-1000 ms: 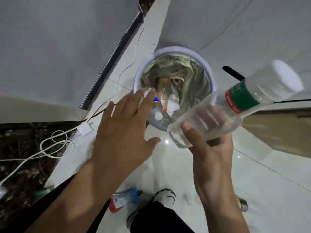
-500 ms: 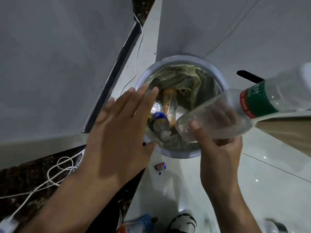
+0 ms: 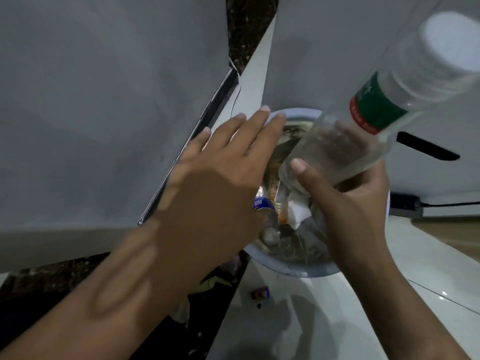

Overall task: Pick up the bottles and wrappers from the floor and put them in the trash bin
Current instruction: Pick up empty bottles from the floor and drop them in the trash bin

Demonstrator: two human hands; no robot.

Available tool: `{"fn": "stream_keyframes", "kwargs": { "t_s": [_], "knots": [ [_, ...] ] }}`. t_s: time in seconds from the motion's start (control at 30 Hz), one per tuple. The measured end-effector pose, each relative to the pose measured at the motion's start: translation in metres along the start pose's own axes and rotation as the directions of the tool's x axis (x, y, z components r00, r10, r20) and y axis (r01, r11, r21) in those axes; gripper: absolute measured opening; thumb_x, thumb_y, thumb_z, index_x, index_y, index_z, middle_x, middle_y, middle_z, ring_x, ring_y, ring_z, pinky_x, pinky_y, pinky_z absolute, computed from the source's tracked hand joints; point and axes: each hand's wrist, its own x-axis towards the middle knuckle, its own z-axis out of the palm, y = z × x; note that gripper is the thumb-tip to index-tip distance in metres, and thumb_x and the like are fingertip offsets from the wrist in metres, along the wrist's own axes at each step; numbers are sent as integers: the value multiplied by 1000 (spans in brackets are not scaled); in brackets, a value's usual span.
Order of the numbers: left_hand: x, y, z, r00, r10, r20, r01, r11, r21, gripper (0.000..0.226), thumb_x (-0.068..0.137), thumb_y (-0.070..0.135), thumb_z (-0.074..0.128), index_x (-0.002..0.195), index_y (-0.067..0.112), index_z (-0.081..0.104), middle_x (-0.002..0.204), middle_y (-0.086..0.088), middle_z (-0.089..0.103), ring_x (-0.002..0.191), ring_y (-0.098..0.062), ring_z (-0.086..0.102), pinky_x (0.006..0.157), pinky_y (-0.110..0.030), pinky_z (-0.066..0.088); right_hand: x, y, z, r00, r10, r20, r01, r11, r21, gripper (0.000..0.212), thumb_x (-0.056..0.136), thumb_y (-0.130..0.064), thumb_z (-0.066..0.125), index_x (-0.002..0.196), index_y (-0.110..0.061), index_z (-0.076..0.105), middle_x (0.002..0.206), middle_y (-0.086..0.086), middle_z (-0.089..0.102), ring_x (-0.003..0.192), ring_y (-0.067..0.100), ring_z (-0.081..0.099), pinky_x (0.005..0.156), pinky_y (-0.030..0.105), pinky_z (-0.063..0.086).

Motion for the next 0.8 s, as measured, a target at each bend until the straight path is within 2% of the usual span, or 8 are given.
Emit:
{"fn": "stream_keyframes", "kwargs": {
  "t_s": [0.07, 0.2, 0.33, 0.5, 0.57, 0.63, 0.73, 0.8],
  "knots": [
    [-2, -4, -3, 1000, -13, -1, 13, 1000, 15, 124, 59, 50, 85, 160, 21, 18, 164, 3, 24, 149, -22, 28, 117, -50, 31, 11, -4, -2, 999, -40, -2, 40, 999, 5, 57, 77, -20, 84, 125, -25, 56, 122, -3, 69, 115, 15, 67, 96, 38, 56],
    [-9, -10, -6, 997, 16, -72, -21, 997, -70, 114, 60, 57, 70, 157, 13, 27, 159, -4, 35, 143, -26, 38, 110, -54, 40, 14, -4, -5, 999, -53, 4, 53, 998, 28, 56, 79, -23, 85, 126, -25, 55, 122, -5, 69, 113, 12, 67, 91, 31, 57],
    [-18, -11, -4, 999, -43, -31, 38, 991, -131, 116, 59, 62, 68, 158, 22, 23, 161, 6, 31, 143, -15, 32, 107, -34, 32, 1, -5, -9, 998, -56, 28, 55, 998, 32, 60, 75, -28, 87, 125, -31, 55, 121, -7, 69, 113, 10, 67, 89, 26, 56],
    [-21, -11, -4, 1000, -7, 18, 9, 993, -114, 120, 57, 64, 70, 159, 30, 16, 164, 11, 22, 149, -12, 25, 119, -43, 29, -5, -1, -14, 995, -63, 79, 65, 998, -24, 65, 73, -23, 84, 131, -22, 54, 120, -7, 70, 112, 7, 67, 86, 20, 54],
    [-15, -13, -4, 1000, -11, 23, 14, 991, -131, 126, 60, 65, 79, 159, 34, 9, 165, 15, 15, 149, -8, 18, 121, -36, 21, -5, 0, -19, 997, -55, 58, 57, 998, -33, 66, 71, -24, 87, 130, -23, 56, 117, -9, 71, 111, 7, 68, 86, 20, 54],
    [-8, -15, -3, 998, -38, 48, 45, 987, -157, 128, 58, 67, 81, 158, 39, 4, 164, 22, 9, 148, -2, 12, 118, -27, 17, -6, 1, -25, 999, -28, 39, 28, 1000, -7, 68, 71, -25, 88, 131, -19, 57, 116, -5, 73, 109, 10, 69, 86, 25, 56],
    [-17, -15, -8, 992, 13, 126, 26, 952, -304, 123, 58, 72, 74, 155, 44, 4, 161, 28, 10, 147, 4, 12, 120, -35, 25, -8, 1, -30, 997, -5, 73, 0, 998, 63, 65, 74, -26, 83, 132, -12, 57, 118, 4, 72, 111, 21, 69, 92, 41, 56],
    [-13, -13, -8, 990, 45, 133, 18, 900, -435, 118, 55, 75, 74, 152, 50, 9, 158, 32, 15, 146, 5, 15, 117, -33, 28, -10, 1, -31, 994, 8, 113, -27, 985, 168, 62, 73, -28, 84, 128, -14, 59, 118, 6, 72, 113, 25, 69, 93, 44, 55]
  ]
}}
